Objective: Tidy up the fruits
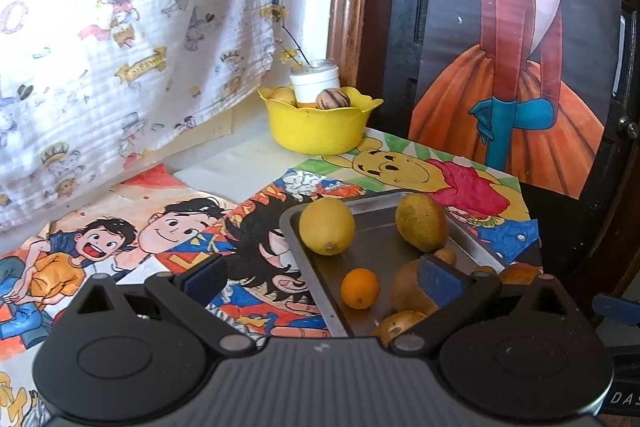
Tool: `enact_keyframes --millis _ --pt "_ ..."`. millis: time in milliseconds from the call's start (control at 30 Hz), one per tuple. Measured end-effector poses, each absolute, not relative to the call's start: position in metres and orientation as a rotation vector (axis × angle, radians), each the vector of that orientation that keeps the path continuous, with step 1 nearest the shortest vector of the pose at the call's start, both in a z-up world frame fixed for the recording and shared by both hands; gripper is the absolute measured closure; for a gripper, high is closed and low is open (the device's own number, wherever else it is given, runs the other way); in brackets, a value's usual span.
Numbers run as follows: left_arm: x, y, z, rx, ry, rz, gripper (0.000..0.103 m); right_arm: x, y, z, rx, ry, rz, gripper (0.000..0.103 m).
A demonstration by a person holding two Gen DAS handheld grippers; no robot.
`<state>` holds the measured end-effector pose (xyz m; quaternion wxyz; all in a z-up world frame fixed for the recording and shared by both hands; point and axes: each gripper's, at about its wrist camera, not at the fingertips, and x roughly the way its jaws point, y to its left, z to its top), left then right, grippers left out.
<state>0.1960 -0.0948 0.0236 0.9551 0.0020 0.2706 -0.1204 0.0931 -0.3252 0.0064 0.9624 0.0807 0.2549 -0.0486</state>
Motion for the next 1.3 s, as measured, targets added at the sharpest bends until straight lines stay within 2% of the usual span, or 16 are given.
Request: enact_keyframes --millis 1300 --pt "0.152 -0.049 0.021 -0.030 0.547 -0.195 0.000 0.067 -0.296 0.024 0.127 0.448 -0.108 0.001"
